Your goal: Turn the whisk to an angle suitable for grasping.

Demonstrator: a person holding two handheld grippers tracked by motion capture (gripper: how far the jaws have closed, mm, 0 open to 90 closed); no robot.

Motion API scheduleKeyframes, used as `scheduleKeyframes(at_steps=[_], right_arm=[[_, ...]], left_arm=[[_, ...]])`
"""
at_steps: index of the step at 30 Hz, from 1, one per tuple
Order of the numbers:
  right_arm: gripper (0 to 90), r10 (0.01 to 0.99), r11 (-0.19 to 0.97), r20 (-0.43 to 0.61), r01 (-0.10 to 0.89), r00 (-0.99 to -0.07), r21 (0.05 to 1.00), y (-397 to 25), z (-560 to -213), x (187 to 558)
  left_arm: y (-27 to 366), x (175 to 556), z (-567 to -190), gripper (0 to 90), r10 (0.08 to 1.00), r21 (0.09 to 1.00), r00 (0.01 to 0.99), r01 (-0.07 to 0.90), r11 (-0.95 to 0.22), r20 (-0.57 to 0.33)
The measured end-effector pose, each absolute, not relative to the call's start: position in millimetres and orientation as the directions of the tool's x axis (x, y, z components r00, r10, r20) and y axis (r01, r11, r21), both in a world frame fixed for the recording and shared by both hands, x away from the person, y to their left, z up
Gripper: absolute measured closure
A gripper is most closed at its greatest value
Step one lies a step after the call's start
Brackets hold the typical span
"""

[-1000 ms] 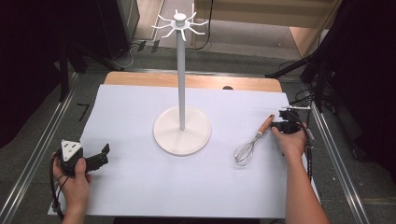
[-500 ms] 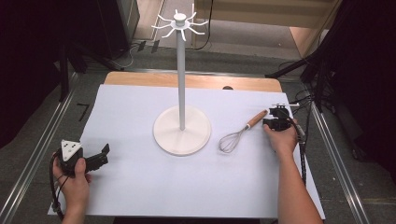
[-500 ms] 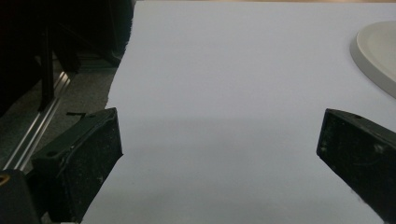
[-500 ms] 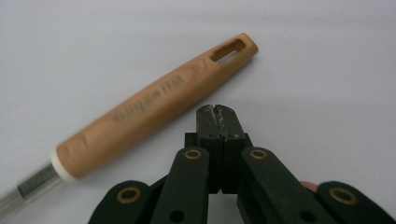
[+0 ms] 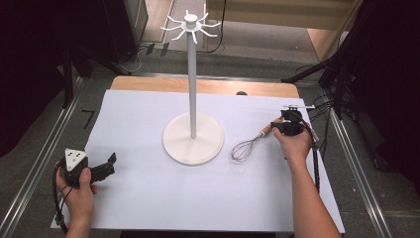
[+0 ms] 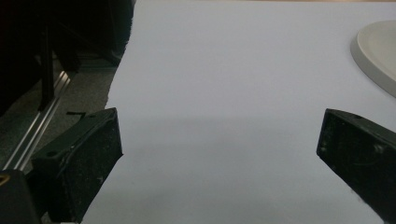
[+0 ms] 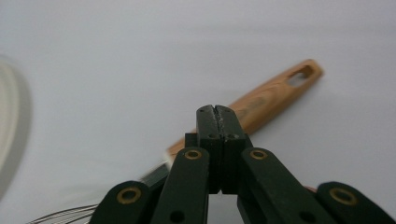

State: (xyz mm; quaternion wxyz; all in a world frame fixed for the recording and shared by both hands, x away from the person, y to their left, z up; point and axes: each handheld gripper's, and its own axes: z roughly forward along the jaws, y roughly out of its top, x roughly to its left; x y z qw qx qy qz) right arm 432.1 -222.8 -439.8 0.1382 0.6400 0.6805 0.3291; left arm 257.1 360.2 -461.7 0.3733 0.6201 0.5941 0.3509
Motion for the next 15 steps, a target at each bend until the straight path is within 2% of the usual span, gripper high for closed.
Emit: scheduleKeyframes(at_steps=[6, 15], right_arm=[[90.0, 0.938, 0.055, 0.243, 0.801, -0.246, 0.597, -181, -432, 419], [90.0, 0.902, 0.189, 0.231, 0.814, -0.365, 0.549, -136, -440, 406]], left_arm=[[360, 257, -462, 0.7, 0.999, 0.880, 0.049, 0.475, -0.015, -0.009], [360, 257, -462, 0.7, 0.999, 0.881, 0.049, 0.472, -0.013, -0.012]])
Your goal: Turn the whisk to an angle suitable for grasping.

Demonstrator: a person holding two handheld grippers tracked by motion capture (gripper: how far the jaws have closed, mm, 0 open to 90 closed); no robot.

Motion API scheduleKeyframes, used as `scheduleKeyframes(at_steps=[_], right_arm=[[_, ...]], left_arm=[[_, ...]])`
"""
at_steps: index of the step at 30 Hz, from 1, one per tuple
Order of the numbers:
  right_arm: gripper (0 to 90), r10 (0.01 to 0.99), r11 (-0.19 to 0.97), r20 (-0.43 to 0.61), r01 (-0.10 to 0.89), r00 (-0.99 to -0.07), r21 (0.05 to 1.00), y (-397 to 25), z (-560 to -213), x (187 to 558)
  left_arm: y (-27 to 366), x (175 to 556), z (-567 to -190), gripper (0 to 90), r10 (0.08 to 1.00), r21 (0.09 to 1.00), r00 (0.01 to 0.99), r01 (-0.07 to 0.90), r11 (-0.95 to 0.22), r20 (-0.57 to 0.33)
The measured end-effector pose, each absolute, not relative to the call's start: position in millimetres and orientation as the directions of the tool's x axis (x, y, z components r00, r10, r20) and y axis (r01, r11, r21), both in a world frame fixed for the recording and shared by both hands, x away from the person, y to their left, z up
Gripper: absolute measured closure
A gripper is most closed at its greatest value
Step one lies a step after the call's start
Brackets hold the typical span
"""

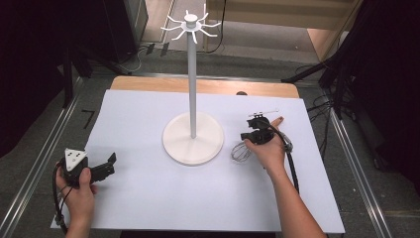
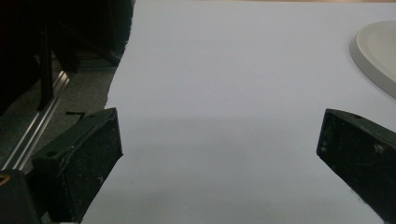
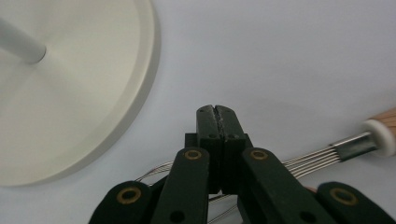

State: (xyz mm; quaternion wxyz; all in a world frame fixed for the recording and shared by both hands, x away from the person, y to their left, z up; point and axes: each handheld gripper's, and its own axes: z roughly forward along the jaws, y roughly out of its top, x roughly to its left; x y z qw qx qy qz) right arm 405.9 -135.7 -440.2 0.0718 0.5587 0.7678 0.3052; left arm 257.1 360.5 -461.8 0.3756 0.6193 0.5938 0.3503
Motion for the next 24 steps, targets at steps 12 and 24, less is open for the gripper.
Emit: scheduleKeyframes(at_steps=[12, 24], right_arm=[[90.0, 0.885, 0.290, 0.187, 0.819, -0.426, 0.495, -137, -446, 399], [90.0, 0.888, 0.312, 0.169, 0.831, -0.427, 0.459, -164, -456, 388]], left_arm=[[360, 257, -462, 0.7, 0.999, 0.881, 0.049, 0.473, -0.012, -0.013], [360, 257, -462, 0.7, 0.999, 0.880, 0.048, 0.474, -0.015, -0.009]])
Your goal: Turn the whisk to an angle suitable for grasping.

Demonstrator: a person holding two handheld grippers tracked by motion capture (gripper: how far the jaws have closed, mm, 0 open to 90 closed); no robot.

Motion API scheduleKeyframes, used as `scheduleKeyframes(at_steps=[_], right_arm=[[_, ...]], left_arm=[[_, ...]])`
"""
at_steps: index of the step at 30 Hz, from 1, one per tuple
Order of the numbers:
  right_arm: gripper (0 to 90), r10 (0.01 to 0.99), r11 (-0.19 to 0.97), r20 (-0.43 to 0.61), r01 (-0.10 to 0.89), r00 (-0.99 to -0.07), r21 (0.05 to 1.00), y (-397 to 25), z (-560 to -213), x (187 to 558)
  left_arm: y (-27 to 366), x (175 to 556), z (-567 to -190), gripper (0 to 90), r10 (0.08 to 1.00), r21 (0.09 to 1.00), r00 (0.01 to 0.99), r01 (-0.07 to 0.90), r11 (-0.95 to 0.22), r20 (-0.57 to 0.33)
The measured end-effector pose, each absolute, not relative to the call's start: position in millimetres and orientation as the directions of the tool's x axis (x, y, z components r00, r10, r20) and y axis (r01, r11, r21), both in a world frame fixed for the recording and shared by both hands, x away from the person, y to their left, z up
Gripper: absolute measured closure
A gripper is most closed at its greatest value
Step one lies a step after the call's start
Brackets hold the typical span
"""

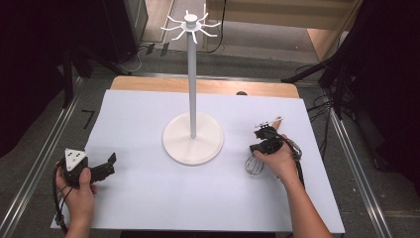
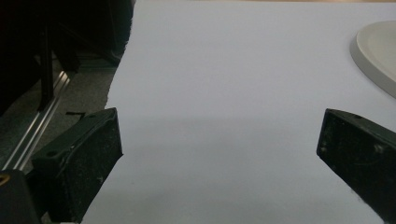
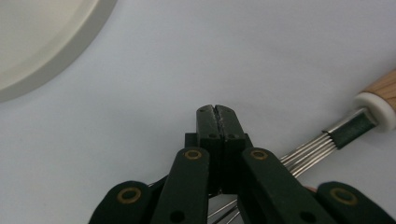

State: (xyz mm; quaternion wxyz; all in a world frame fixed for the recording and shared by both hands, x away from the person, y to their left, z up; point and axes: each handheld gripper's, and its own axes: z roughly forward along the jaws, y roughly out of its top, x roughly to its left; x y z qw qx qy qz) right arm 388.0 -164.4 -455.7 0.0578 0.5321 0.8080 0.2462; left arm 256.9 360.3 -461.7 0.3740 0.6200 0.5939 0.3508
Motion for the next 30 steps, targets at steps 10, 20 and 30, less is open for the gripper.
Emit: scheduleKeyframes(at_steps=[10, 20, 30], right_arm=[[90.0, 0.886, 0.333, 0.153, 0.830, -0.437, 0.447, -191, -456, 379], [90.0, 0.889, 0.331, 0.149, 0.832, -0.434, 0.445, -208, -457, 371], [82.6, 0.900, 0.285, 0.169, 0.837, -0.402, 0.468, -216, -451, 371]], left_arm=[[360, 257, -462, 0.7, 0.999, 0.880, 0.049, 0.475, -0.017, -0.007], [360, 257, -462, 0.7, 0.999, 0.881, 0.049, 0.473, -0.017, -0.007], [360, 257, -462, 0.7, 0.999, 0.880, 0.048, 0.474, -0.017, -0.007]])
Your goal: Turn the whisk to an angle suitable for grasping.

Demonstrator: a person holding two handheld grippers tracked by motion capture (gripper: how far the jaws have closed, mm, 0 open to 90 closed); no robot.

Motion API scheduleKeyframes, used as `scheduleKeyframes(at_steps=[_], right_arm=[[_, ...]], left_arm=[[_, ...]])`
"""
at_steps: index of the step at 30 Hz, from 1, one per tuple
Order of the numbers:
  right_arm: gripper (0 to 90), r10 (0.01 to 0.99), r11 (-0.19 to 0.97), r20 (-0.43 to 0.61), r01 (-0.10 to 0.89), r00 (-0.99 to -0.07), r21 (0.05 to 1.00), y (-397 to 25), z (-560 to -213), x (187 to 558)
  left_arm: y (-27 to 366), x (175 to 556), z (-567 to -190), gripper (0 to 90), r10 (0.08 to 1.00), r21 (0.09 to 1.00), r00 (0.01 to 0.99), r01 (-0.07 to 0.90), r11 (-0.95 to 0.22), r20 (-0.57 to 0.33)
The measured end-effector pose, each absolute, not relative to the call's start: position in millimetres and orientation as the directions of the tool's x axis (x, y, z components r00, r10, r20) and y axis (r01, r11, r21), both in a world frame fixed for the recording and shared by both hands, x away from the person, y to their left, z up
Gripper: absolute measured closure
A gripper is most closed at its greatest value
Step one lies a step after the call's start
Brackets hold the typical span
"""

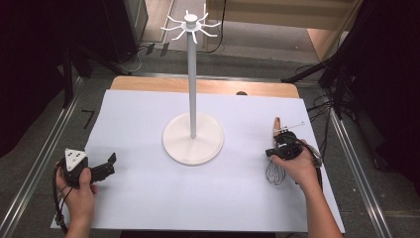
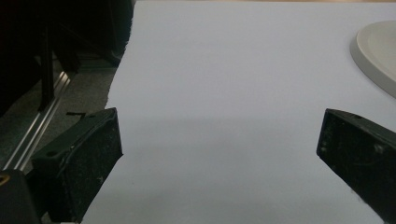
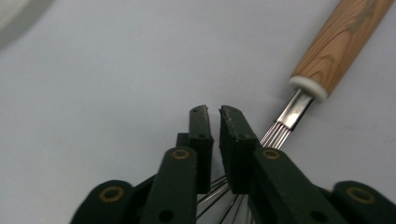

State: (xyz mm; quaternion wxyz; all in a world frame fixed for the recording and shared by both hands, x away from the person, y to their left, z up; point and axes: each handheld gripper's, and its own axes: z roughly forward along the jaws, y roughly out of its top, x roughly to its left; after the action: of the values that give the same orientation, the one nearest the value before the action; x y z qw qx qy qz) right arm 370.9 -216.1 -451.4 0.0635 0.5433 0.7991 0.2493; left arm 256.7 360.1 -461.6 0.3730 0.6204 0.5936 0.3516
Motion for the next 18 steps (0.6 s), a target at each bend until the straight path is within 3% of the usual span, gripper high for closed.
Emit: scheduleKeyframes(at_steps=[6, 10, 14, 18], right_arm=[[60.8, 0.939, 0.148, 0.191, 0.840, -0.284, 0.522, -227, -435, 377], [57.5, 0.954, 0.135, 0.161, 0.840, -0.254, 0.526, -229, -434, 379], [48.8, 0.975, 0.098, 0.123, 0.857, -0.184, 0.505, -228, -437, 383], [46.9, 0.981, 0.060, 0.135, 0.875, -0.142, 0.481, -229, -440, 386]], left_arm=[[360, 257, -462, 0.7, 0.999, 0.880, 0.049, 0.475, -0.018, -0.005], [360, 257, -462, 0.7, 0.999, 0.880, 0.048, 0.474, -0.016, -0.008], [360, 257, -462, 0.6, 0.999, 0.881, 0.049, 0.473, -0.017, -0.007], [360, 256, -462, 0.7, 0.999, 0.881, 0.051, 0.472, -0.018, -0.007]])
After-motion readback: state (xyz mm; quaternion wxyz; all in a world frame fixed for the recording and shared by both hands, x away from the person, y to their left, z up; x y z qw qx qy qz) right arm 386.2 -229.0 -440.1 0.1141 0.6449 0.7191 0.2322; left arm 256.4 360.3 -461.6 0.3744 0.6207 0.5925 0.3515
